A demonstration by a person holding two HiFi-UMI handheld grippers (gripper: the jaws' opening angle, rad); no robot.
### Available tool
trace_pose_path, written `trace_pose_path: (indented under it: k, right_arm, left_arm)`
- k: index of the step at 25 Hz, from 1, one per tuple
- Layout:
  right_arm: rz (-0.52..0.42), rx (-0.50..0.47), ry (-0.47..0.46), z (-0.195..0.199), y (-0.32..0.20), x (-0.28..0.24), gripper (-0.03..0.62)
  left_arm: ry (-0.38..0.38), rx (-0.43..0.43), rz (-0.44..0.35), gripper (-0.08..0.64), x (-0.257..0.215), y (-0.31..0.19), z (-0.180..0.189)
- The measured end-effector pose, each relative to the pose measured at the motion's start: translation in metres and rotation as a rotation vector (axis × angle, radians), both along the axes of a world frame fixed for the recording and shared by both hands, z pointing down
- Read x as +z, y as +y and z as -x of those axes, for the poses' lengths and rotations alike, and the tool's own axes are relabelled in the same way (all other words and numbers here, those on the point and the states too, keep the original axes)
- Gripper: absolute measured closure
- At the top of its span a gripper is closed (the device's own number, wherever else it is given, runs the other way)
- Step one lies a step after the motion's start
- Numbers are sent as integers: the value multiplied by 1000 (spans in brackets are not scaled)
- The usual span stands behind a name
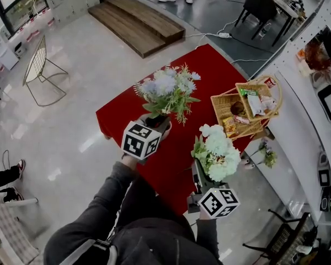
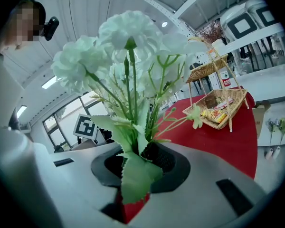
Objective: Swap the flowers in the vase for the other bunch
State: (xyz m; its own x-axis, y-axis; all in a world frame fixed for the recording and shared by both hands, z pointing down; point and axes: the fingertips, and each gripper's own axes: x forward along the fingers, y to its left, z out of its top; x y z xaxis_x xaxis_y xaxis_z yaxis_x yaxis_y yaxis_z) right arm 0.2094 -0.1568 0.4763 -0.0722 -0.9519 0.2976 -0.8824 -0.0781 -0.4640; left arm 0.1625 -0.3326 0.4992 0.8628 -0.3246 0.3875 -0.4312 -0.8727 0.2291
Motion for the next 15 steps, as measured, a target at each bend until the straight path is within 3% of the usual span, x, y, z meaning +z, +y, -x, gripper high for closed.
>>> trace_pose_path:
  k: [15]
  right_arm:
    - [-11,17,-13,4,12,0,522]
  left_arm:
    - [32,-21,-25,517,-17,1,6]
